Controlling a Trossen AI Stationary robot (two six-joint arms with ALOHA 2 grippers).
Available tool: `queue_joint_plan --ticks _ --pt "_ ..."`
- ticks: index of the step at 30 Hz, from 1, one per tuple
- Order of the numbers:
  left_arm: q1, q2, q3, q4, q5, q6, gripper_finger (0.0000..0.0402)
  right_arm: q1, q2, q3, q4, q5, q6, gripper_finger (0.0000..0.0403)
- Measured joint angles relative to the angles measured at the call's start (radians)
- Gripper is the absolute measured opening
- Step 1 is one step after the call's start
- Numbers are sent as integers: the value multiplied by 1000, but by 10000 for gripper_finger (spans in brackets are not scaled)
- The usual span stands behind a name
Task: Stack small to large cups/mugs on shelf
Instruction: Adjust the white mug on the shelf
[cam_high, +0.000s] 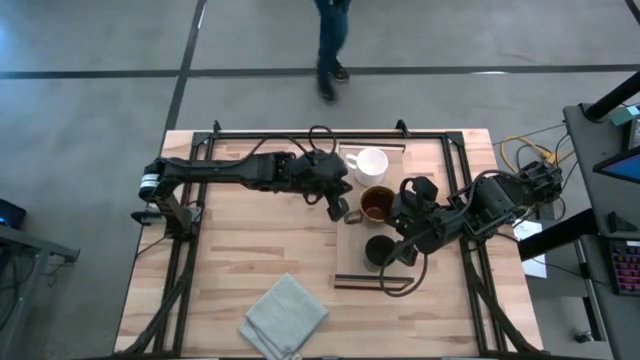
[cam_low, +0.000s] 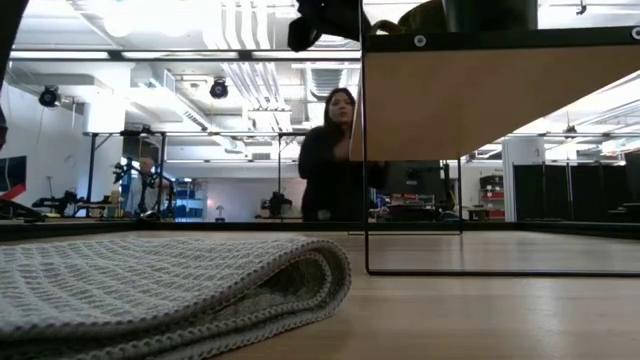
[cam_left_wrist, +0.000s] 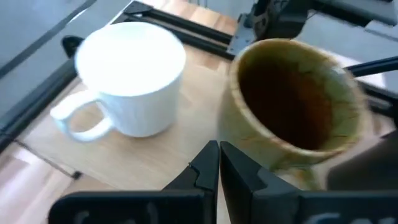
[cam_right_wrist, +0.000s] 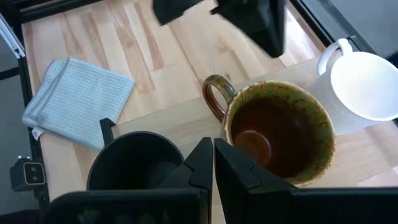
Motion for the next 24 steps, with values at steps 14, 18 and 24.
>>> queue_joint_plan --ticks 14,18,24 --pt "178 1 -3 12 -11 161 0 0 0 0 -2 9 -3 9" --pt "225 13 -9 33 -16 163 0 0 0 0 -2 9 -3 9" --pt "273 46 -13 38 3 162 0 0 0 0 -3 10 -3 9"
